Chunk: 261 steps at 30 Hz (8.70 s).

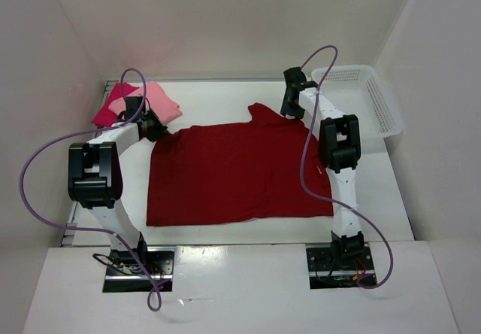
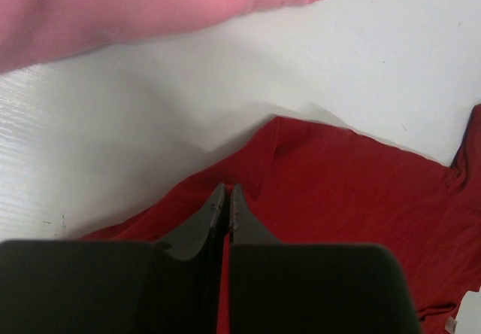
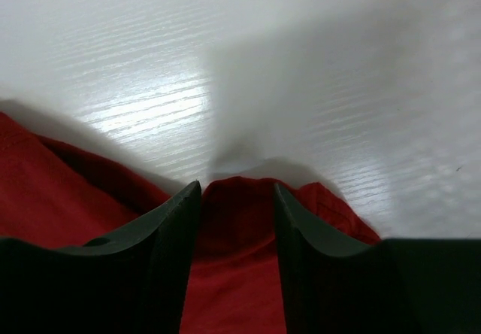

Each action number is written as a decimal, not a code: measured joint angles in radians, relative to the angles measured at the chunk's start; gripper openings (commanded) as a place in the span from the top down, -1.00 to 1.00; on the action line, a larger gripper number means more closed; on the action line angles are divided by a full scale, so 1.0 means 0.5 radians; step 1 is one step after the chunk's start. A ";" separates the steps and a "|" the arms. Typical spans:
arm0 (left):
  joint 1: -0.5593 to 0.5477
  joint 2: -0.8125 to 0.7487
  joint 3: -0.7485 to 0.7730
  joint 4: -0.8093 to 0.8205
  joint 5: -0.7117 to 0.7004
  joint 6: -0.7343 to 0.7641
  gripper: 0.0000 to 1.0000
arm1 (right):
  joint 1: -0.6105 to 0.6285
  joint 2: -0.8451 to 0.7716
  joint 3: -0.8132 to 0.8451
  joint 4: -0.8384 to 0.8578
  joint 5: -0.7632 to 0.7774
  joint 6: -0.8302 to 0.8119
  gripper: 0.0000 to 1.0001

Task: Fold and stack the t-shirts
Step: Grap the side of the flattened tshirt furthest away from the robot with both arms, then fold the other side of the tshirt into a rectangle

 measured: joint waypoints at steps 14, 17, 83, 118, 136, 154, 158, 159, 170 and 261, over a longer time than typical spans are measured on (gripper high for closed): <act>0.000 0.005 0.000 -0.001 0.016 -0.001 0.96 | 0.000 0.040 0.043 -0.031 0.196 -0.046 -0.18; 0.000 0.006 0.000 0.000 0.018 -0.001 0.96 | -0.001 0.068 0.044 -0.033 0.159 -0.057 -0.18; 0.000 -0.153 -0.201 0.021 0.054 -0.008 0.98 | 0.489 -1.010 -1.050 0.253 -0.250 0.156 0.42; 0.000 -0.285 -0.305 0.041 0.068 -0.050 1.00 | 0.266 -0.441 -0.719 0.354 -0.824 0.019 0.13; 0.000 -0.214 -0.283 0.049 0.068 -0.050 1.00 | 0.266 -0.267 -0.554 0.345 -0.890 -0.076 0.16; 0.000 -0.182 -0.230 0.045 0.068 -0.051 1.00 | 0.277 -0.237 -0.500 0.334 -0.898 -0.066 0.99; 0.000 -0.162 -0.166 0.022 0.068 -0.051 1.00 | 0.260 -0.238 -0.468 0.275 -0.835 -0.066 0.99; 0.000 -0.152 -0.135 0.015 0.068 -0.051 1.00 | 0.251 -0.238 -0.433 0.235 -0.825 -0.066 0.99; 0.000 0.034 0.169 -0.006 0.064 -0.053 1.00 | -0.167 -0.239 0.096 0.077 -0.706 -0.075 0.99; -0.288 -1.000 -0.765 -0.233 -0.056 -0.159 0.59 | 0.192 -1.661 -1.888 -0.091 -0.704 0.300 0.28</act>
